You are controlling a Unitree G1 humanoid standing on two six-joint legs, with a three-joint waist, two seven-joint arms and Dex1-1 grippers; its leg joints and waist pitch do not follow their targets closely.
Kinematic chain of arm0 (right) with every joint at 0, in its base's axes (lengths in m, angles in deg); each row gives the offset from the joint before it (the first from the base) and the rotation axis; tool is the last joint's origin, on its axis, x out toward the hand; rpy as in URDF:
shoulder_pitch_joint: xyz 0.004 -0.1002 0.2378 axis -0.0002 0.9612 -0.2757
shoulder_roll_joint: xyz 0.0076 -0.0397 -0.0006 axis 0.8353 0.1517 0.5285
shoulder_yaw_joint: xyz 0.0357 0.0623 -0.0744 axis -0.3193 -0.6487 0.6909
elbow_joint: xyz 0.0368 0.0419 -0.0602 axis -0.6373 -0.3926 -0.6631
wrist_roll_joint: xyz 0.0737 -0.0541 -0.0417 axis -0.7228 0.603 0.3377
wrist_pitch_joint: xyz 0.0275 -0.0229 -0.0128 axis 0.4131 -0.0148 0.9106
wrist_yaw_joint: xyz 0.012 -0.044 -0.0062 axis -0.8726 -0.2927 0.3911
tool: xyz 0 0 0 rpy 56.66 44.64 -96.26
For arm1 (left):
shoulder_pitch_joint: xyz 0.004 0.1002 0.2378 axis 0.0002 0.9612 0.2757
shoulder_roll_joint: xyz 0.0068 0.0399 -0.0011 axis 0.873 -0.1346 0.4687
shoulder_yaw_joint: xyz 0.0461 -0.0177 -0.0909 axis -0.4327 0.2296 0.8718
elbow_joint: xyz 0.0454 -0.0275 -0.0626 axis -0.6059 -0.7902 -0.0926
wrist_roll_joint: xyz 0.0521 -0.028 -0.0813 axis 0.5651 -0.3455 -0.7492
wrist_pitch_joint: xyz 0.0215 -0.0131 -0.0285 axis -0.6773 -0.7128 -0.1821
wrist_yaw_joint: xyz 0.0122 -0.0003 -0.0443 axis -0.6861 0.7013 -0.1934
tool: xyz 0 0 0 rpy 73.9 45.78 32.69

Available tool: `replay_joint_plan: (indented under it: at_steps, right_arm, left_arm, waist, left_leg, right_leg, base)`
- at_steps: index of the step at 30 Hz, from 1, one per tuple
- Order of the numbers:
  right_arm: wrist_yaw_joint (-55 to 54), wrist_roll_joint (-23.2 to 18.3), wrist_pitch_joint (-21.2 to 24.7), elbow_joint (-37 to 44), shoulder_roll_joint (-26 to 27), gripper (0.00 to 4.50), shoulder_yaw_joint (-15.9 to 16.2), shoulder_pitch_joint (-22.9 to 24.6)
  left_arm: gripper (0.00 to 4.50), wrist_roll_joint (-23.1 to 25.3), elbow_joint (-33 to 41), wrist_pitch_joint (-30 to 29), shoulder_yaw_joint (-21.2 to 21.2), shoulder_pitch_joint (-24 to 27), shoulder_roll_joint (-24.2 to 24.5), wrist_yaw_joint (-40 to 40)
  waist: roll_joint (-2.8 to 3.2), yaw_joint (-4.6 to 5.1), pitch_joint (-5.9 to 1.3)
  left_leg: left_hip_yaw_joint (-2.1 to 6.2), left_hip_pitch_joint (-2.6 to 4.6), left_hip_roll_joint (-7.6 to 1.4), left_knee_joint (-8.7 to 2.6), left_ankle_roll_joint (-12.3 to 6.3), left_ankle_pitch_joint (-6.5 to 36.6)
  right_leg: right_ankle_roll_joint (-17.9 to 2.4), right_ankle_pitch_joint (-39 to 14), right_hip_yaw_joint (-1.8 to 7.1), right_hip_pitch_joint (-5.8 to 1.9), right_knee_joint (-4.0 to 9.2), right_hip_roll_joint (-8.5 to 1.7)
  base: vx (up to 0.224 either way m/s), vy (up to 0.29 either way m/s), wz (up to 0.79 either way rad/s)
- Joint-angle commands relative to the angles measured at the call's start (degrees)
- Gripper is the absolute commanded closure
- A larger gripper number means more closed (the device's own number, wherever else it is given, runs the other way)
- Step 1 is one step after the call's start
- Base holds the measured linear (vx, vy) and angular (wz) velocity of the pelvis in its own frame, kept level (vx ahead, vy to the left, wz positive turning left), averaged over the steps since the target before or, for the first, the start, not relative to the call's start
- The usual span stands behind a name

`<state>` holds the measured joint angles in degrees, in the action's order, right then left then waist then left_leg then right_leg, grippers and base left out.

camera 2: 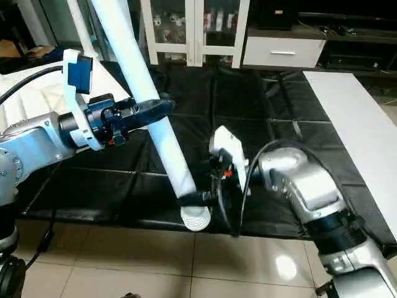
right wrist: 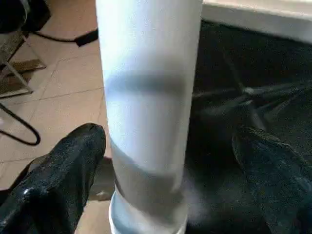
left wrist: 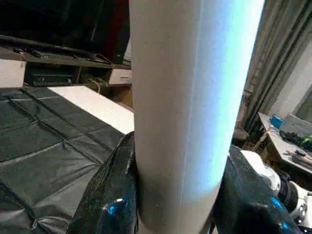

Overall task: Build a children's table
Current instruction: Pick table leg

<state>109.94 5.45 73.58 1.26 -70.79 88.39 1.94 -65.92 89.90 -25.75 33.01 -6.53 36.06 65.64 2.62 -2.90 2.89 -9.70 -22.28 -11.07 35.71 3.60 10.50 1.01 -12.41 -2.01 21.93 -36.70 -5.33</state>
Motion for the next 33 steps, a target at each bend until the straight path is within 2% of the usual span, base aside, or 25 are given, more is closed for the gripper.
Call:
replay_joint_plan:
  at_steps: [1, 7, 8, 12, 14, 17, 19, 33]
  right_arm:
    - [0.07, -0.14, 1.24, 1.76, -0.12, 0.0, 0.3, 0.13]
    - [0.9, 0.14, 2.21, 2.13, 0.15, 0.0, 1.33, 0.6]
    - [0.77, 0.16, 2.27, 2.07, 0.35, 0.28, 1.39, 0.57]
    - [0.66, -0.43, 3.12, 2.39, 0.89, 0.4, 1.55, 0.66]
    - [0.51, -0.39, 3.33, 2.53, 1.13, 0.67, 1.67, 0.75]
    - [0.2, -0.32, 3.83, 2.31, 1.74, 0.81, 1.77, 0.75]
    - [0.15, -0.36, 3.94, 2.27, 1.87, 1.18, 1.78, 0.81]
    - [0.07, -0.08, 4.54, 2.52, 2.28, 2.34, 1.71, 1.29]
  left_arm:
    - [2.82, 0.79, 0.66, -0.16, -0.92, -1.86, 0.73, 0.98]
    - [2.82, 1.6, 0.6, -0.04, -1.79, -2.32, 0.84, 1.88]
    - [2.82, 1.66, 0.61, -0.02, -1.9, -2.39, 0.75, 1.94]
    - [2.82, 2.12, 0.57, 0.26, -2.43, -2.52, 0.58, 2.29]
    - [2.82, 2.24, 0.61, 0.32, -2.61, -2.6, 0.51, 2.38]
    - [2.82, 2.55, 0.71, 0.46, -2.92, -2.73, 0.42, 2.83]
    - [2.82, 2.65, 0.85, 0.53, -3.09, -2.77, 0.3, 2.98]
    - [2.82, 3.92, 0.76, 0.78, -4.38, -3.1, 0.42, 4.79]
  waist:
    - [-0.3, -0.01, -3.9]
    - [-0.25, -0.01, -3.79]
    - [-0.26, -0.02, -3.8]
    - [-0.28, -0.02, -3.84]
    - [-0.18, -0.03, -3.83]
    - [-0.19, -0.02, -3.85]
    - [-0.3, -0.02, -3.83]
    - [-0.11, -0.07, -3.81]
  left_leg:
    - [-0.09, 1.17, -0.81, -4.06, -0.55, 8.76]
    - [-0.04, 1.24, -0.87, -4.22, 0.09, 10.11]
    - [-0.04, 1.19, -0.87, -4.2, 0.12, 9.91]
    - [-0.01, 1.13, -0.86, -4.19, 0.1, 9.44]
    - [-0.01, 1.17, -0.83, -4.19, 0.07, 9.36]
    - [-0.01, 1.2, -0.85, -4.22, 0.09, 9.47]
    - [-0.04, 1.23, -0.87, -4.23, 0.16, 9.7]
    - [0.06, 1.17, -0.89, -4.32, 0.58, 9.91]
  right_leg:
    - [-15.17, -4.04, 1.24, -2.29, 3.92, -1.24]
    - [-14.69, -5.9, 1.28, -2.24, 4.08, -1.27]
    - [-14.68, -5.67, 1.3, -2.26, 4.05, -1.3]
    - [-14.74, -5.03, 1.28, -2.29, 3.99, -1.3]
    - [-14.81, -4.89, 1.27, -2.27, 3.97, -1.26]
    - [-14.95, -4.68, 1.27, -2.23, 3.98, -1.26]
    - [-14.96, -4.76, 1.28, -2.2, 4.02, -1.27]
    - [-14.62, -4.55, 1.32, -2.3, 4.01, -1.29]
  base:
    - [0.0, 0.0, 0.0]
    - [0.0, 0.0, 0.0]
    - [0.0, 0.0, 0.0]
    - [0.0, 0.0, 0.0]
    - [0.0, 0.0, 0.0]
    - [0.0, 0.0, 0.0]
    - [0.0, 0.0, 0.0]
    - [0.0, 0.0, 0.0]
